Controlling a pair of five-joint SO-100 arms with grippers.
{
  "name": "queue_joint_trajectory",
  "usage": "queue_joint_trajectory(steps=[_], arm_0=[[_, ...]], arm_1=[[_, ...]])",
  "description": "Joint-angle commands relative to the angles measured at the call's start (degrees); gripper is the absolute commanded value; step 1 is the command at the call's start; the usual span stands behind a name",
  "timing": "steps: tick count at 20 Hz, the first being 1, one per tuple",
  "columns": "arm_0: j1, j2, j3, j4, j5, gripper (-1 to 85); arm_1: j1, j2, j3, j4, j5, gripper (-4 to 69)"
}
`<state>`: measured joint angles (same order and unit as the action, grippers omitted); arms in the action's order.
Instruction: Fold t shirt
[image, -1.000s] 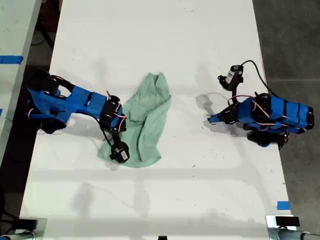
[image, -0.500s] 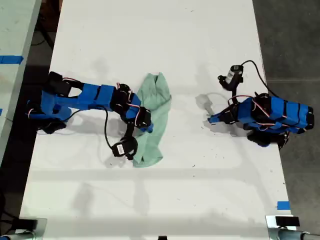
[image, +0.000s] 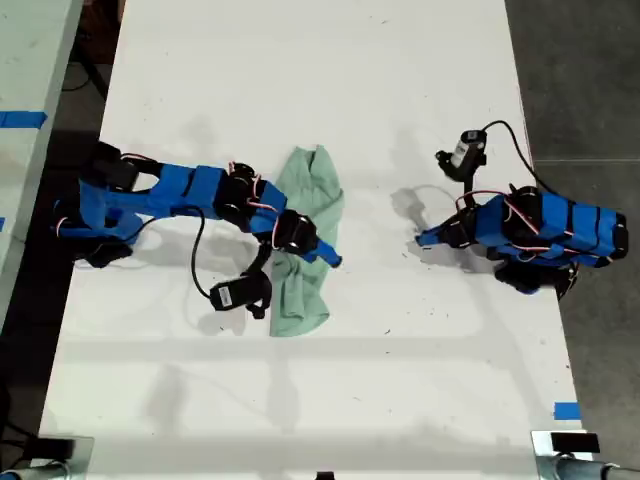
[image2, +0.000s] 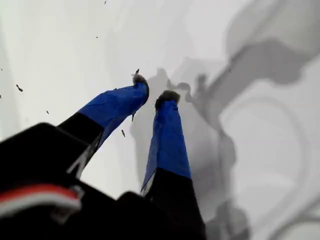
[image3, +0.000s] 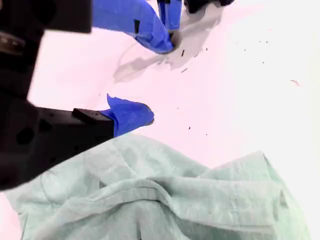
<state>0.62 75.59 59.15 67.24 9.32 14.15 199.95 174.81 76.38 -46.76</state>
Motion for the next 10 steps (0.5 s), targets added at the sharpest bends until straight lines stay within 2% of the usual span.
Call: queue_joint_trajectory(steps=[1,2,5,8,10], arm_0=[[-1.6,11.7,-1.5,-0.6,0.5,3.5],[-1.5,18.1,0.4,-0.6,0.5,-0.3],[-4.4,41.4,14.1,-0.5,0.5,-0.3],[-13.2,68.8,49.4,-5.0,-0.2,-0.3],[-18.4,89.8,76.6,-10.4,-1.0,-0.3]], arm_1=[[0.1,0.8,3.2,0.2,-0.8,6.6],[0.1,0.8,3.2,0.2,-0.8,6.6],[0.1,0.8,3.2,0.2,-0.8,6.6],[0.1,0.8,3.2,0.2,-0.8,6.6],[0.1,0.8,3.2,0.2,-0.8,6.6]])
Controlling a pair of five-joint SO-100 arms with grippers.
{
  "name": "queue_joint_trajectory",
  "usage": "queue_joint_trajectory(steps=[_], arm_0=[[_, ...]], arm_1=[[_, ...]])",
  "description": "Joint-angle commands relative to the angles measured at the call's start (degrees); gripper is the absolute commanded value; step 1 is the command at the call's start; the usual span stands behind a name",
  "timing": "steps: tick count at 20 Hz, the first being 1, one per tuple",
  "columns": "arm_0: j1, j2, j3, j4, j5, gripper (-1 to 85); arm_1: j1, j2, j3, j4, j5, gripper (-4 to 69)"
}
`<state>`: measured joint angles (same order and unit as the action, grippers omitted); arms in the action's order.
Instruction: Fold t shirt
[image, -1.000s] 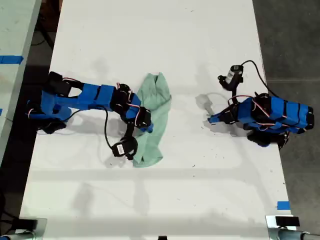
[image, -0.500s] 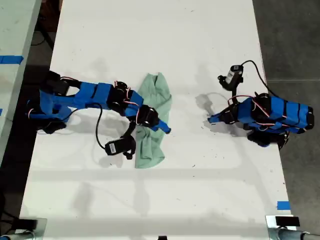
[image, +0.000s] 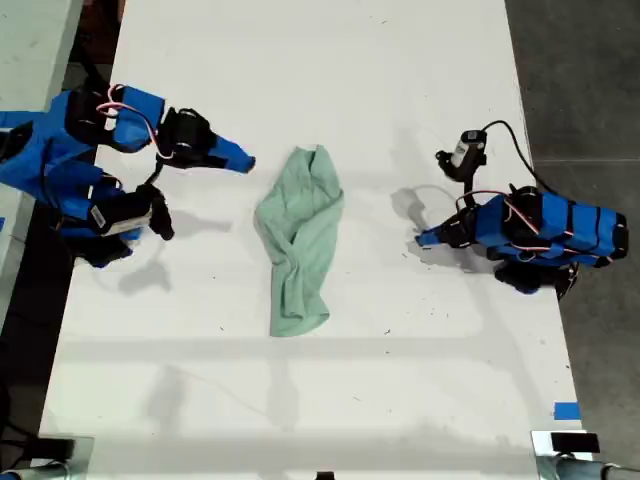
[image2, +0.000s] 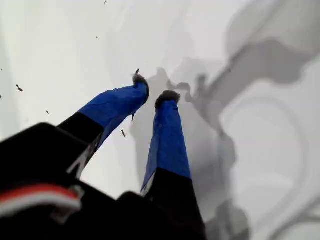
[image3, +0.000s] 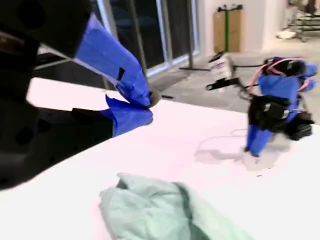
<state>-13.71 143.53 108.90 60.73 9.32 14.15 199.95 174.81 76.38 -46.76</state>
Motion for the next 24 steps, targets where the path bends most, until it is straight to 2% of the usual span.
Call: queue_joint_trajectory(steps=[1,4,7,8,9,11,12,14,17,24], arm_0=[[-5.4,33.0,38.9,-5.5,-1.9,-0.3],[-5.9,62.8,65.6,-2.7,-5.7,-0.3],[-6.0,62.3,76.6,-4.4,-9.9,-0.3],[-6.3,62.3,79.5,-4.8,-11.3,2.3],[-6.6,61.6,79.5,-3.9,-12.5,8.5],[-5.7,62.3,79.5,-4.5,-12.7,10.8],[-8.3,62.1,79.5,-2.8,-9.5,11.1],[-12.0,62.1,79.6,-2.8,5.8,11.2],[-14.5,62.1,79.6,-2.8,20.4,10.9],[-14.6,62.1,79.6,-2.8,21.6,9.8]], arm_1=[[0.1,0.8,3.2,0.2,-0.8,6.6],[0.1,0.8,3.2,0.2,-0.8,6.6],[0.1,0.8,3.2,0.2,-0.7,6.5],[0.1,0.8,3.2,0.2,-0.7,6.5],[0.2,0.8,3.2,0.2,-0.7,6.3],[0.3,0.8,3.2,0.2,-0.5,6.2],[0.3,0.8,3.2,0.2,-0.5,6.2],[0.3,0.8,3.2,0.2,-0.5,6.2],[0.3,0.8,3.2,0.2,-0.5,6.2],[0.3,0.8,3.2,0.2,-0.5,6.1]])
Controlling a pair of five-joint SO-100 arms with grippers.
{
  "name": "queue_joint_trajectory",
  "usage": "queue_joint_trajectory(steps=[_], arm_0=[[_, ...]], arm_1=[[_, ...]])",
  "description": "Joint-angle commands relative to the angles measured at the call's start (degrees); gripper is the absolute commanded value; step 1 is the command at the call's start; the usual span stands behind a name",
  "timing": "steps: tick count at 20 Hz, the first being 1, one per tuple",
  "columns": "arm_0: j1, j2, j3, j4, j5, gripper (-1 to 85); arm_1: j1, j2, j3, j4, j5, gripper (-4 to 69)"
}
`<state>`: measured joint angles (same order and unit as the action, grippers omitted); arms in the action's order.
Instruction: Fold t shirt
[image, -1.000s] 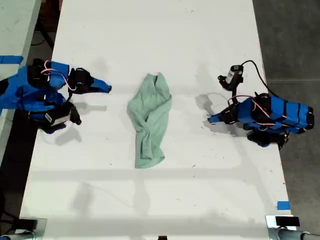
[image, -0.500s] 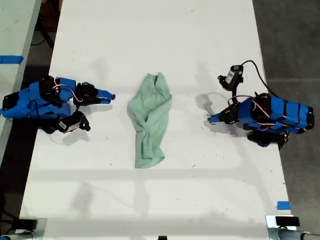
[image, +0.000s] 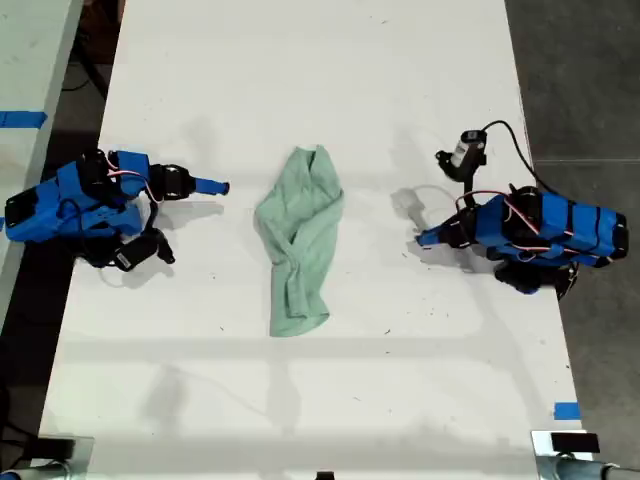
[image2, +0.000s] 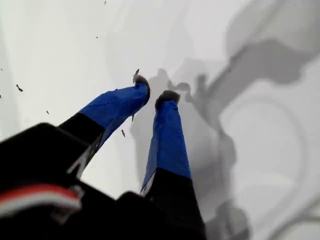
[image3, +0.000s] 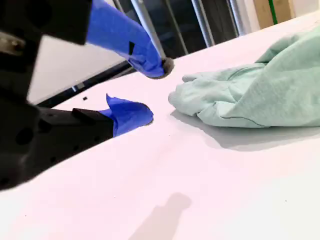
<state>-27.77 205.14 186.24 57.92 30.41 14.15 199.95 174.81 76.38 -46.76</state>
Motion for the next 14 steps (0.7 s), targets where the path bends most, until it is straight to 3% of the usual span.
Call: queue_joint_trajectory(steps=[1,14], arm_0=[[-0.5,0.4,2.3,0.0,0.5,9.3],[-0.3,0.4,2.3,0.0,0.5,7.9]], arm_1=[[0.3,0.8,3.2,0.2,-0.5,6.1],[0.3,0.8,3.2,0.2,-0.5,6.1]])
